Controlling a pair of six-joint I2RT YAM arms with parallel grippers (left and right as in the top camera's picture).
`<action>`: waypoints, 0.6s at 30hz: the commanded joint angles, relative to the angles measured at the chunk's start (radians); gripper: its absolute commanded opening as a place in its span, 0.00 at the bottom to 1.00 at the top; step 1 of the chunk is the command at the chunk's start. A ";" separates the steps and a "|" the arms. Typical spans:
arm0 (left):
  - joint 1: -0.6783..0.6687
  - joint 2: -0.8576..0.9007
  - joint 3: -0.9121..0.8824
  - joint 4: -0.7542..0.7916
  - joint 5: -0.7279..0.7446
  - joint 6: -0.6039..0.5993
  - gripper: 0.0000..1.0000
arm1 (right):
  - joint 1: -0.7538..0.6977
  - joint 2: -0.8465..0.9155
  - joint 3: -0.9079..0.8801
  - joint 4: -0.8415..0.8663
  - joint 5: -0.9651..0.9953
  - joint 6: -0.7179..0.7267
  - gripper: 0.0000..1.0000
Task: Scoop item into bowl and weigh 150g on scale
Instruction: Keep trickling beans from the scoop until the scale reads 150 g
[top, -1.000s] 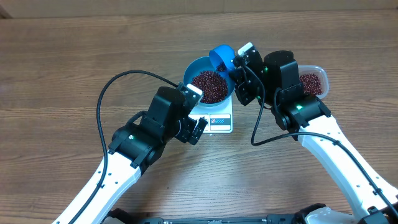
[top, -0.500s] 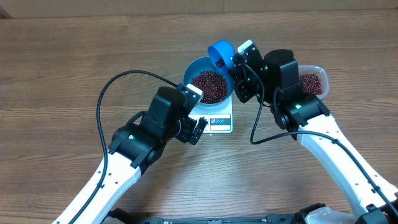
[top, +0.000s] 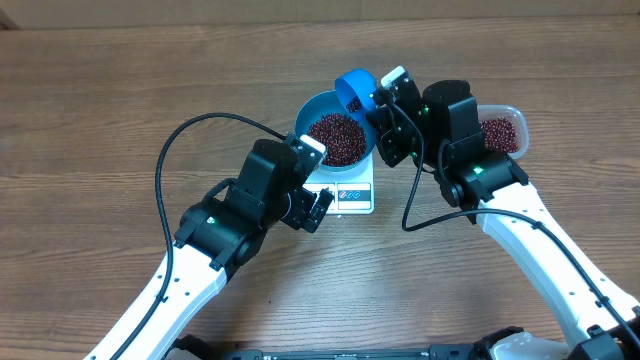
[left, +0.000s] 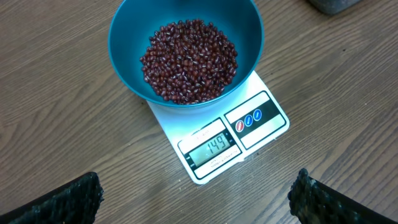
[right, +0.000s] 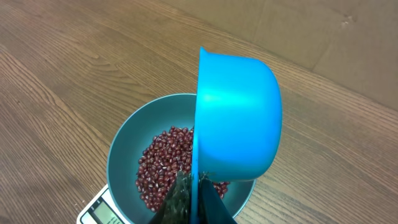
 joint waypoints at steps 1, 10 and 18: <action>0.005 0.003 -0.002 0.001 0.016 -0.013 0.99 | -0.008 0.011 0.025 0.007 0.003 0.001 0.04; 0.005 0.003 -0.002 0.001 0.016 -0.013 1.00 | -0.008 0.011 0.025 0.000 0.002 0.001 0.04; 0.005 0.003 -0.002 0.001 0.016 -0.013 1.00 | -0.008 0.011 0.025 -0.003 0.002 0.001 0.04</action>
